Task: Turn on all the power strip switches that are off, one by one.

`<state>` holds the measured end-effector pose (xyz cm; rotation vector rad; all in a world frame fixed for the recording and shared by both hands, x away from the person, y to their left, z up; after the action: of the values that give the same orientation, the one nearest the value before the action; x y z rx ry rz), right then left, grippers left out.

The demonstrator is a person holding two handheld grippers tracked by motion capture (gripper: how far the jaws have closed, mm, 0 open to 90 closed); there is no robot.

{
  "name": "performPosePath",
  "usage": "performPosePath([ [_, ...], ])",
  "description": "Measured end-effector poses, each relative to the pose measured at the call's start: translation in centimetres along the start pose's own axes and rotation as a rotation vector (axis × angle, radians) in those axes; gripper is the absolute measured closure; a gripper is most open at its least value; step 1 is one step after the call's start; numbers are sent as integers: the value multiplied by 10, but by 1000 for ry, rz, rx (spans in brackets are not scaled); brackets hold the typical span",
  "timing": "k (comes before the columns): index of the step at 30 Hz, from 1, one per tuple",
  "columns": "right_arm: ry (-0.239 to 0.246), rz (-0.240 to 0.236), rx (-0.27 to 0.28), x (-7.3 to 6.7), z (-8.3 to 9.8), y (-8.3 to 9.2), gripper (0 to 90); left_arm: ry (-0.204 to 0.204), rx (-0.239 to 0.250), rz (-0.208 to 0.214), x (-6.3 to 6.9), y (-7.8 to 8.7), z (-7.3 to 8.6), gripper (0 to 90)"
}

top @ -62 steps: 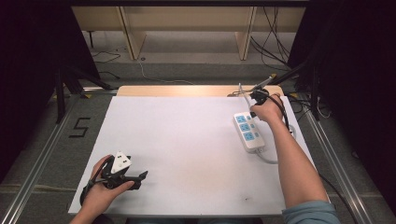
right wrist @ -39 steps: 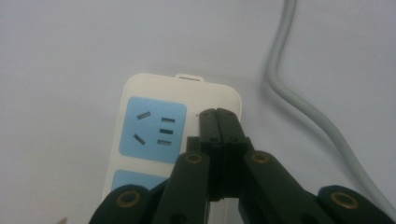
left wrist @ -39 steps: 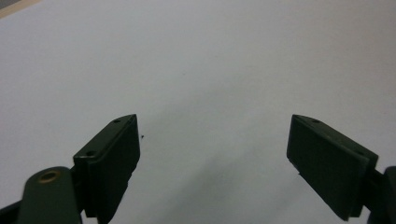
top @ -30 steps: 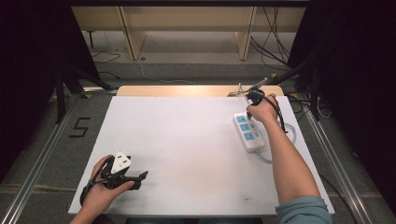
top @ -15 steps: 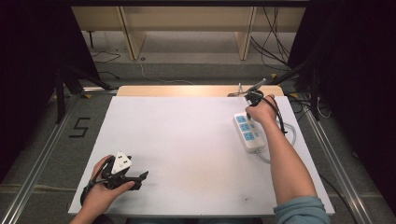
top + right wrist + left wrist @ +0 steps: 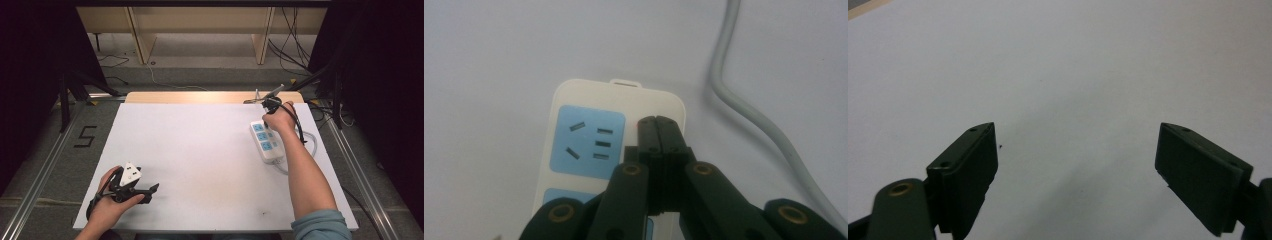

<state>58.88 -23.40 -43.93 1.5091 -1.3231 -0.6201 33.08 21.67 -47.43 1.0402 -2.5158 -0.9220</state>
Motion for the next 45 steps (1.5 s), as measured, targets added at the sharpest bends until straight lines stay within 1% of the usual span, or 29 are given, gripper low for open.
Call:
performPosePath([
  [8,-12,-3,-6,0,-1,0,900,-1,-2,0,0,0,0,172],
  [9,-3,2,-5,0,0,-1,900,-2,-2,0,0,0,0,172],
  [10,-11,1,-7,0,0,-1,900,-1,-1,0,0,0,0,172],
  [13,-2,7,-6,0,-1,-1,900,-1,0,0,0,0,0,172],
  [15,-7,3,-7,0,0,-1,900,-2,0,-1,0,0,0,172],
  [17,-11,-3,-4,0,0,-1,900,-1,2,-2,-1,0,0,172],
  [18,-5,-2,-1,1,0,-1,900,1,2,-2,-1,0,0,172],
  [24,-4,-1,22,0,3,-1,900,3,2,-1,-1,0,0,172],
  [25,-5,-4,19,0,4,0,900,3,0,-1,-1,0,0,172],
  [27,-9,-9,38,1,5,1,900,3,0,-1,-1,0,0,172],
  [31,-23,-26,49,3,10,1,900,3,0,-2,-1,0,0,172],
  [33,-31,-23,57,4,13,2,900,2,-1,-2,-1,0,0,172],
  [39,-37,-42,109,5,20,11,900,-1,1,-3,-1,0,0,172],
  [40,-35,-47,118,4,21,13,885,0,0,-3,-1,0,0,172],
  [42,-28,-58,129,2,25,18,881,-1,0,-4,-1,0,0,172],
  [44,-4,-61,139,0,29,21,884,0,1,-4,0,0,0,172],
  [45,-1,-63,145,-2,31,23,883,0,1,-4,0,0,0,172],
])
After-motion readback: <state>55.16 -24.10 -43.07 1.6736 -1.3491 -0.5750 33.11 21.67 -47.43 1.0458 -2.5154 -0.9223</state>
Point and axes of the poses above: each handheld gripper's, and its own axes: y roughly backward along the jaws, z roughly out of its underside, x roughly to its right, the point moved 1 cm from there along -y, roughly forward along the jaws, and after that the axes turned 11 degrees about z, right-handed, at the moved point
